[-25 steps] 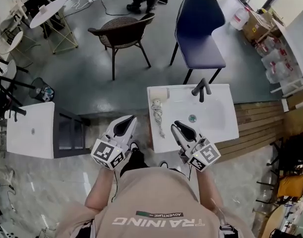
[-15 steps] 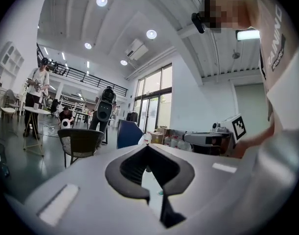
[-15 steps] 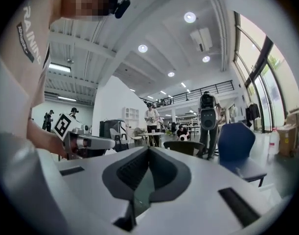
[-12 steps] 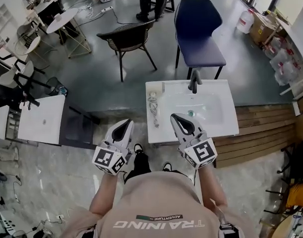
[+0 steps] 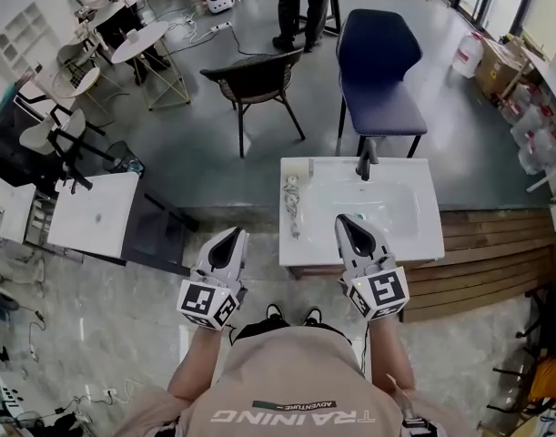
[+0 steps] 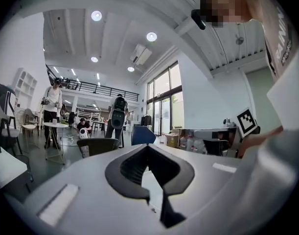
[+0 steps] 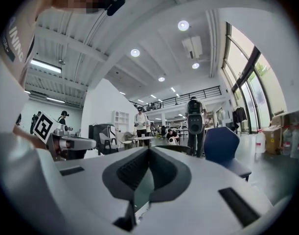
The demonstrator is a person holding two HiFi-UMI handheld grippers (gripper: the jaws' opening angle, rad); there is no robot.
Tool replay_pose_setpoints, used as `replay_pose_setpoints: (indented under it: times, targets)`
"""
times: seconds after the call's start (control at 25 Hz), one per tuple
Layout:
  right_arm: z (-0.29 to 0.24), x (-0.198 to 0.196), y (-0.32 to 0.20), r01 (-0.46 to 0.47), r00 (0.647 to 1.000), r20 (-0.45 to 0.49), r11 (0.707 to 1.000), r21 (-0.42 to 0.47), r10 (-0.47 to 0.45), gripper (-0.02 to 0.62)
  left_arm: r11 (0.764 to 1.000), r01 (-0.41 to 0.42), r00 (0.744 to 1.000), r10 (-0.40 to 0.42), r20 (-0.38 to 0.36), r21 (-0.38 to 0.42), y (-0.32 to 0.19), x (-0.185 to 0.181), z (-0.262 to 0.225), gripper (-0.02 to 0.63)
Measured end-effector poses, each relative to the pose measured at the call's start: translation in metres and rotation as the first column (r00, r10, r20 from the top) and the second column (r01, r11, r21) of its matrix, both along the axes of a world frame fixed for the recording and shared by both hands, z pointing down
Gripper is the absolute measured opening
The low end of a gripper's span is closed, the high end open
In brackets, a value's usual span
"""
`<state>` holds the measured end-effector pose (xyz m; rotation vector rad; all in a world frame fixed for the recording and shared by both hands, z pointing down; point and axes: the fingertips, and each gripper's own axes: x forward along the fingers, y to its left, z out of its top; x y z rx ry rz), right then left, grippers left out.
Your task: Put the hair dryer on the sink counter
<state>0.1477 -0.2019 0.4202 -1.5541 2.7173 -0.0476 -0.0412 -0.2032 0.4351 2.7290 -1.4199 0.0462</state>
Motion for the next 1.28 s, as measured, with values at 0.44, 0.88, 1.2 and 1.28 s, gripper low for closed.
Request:
replay_pose_setpoints:
  times: [0.44, 0.88, 1.2, 1.28]
  targets:
    - [0.000, -0.006, 0.005, -0.059, 0.997, -0.045, 0.998, -0.016, 0.058, 0.006, 0.999, -0.045, 0.999, 0.046, -0.030, 0.019, 0.003, -0.010, 0.001, 0.008]
    - [0.002, -0.013, 0.008, -0.068, 0.995, -0.081, 0.997, -0.034, 0.065, 0.006, 0.996, -0.081, 0.996, 0.082, -0.033, 0.043, -0.002, -0.014, -0.001, 0.008]
    - [0.000, -0.019, 0.008, -0.069, 0.993, -0.097, 0.997, -0.020, 0.067, 0.006, 0.992, -0.111, 0.993, 0.113, -0.026, 0.052, 0.002, -0.013, -0.001, 0.006]
    - [0.000, -0.022, 0.007, -0.064, 0.993, -0.101, 0.998, -0.019, 0.061, 0.006, 0.992, -0.112, 0.993, 0.113, -0.023, 0.056, 0.001, -0.016, -0.001, 0.006]
